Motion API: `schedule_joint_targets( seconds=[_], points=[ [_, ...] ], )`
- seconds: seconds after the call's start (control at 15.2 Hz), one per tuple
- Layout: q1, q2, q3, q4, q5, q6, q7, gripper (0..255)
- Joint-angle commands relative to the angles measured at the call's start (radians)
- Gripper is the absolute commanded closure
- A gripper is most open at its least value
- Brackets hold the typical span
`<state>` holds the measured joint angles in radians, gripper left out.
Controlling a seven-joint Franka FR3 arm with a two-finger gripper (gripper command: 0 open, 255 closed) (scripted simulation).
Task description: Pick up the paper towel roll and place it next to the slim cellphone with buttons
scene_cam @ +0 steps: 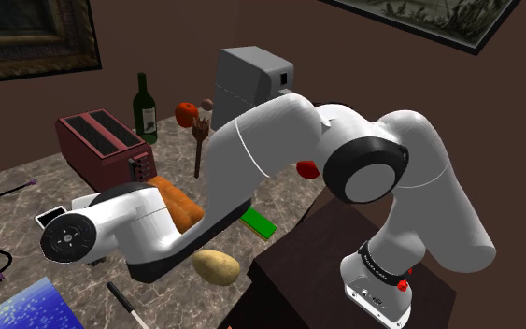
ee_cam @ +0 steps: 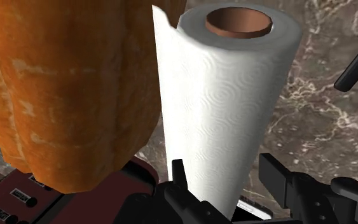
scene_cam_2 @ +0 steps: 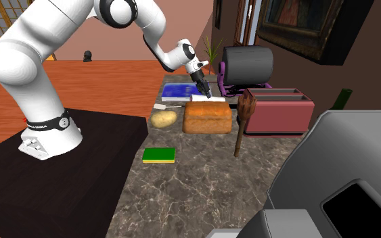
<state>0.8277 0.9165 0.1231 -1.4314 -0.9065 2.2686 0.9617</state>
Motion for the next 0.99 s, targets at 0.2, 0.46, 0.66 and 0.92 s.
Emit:
schedule_joint_targets(
  seconds=[0.2,0.46,0.66,0.92],
  points=[
    [0.007,0.058,-0.012,0.033,-0.013,0.022,0.021,255],
    [0.008,0.067,-0.014,0.039,-0.015,0.025,0.024,255],
    [0.008,0.067,-0.014,0.039,-0.015,0.025,0.024,255],
    [0.008,0.067,-0.014,0.038,-0.015,0.025,0.024,0]
  ],
)
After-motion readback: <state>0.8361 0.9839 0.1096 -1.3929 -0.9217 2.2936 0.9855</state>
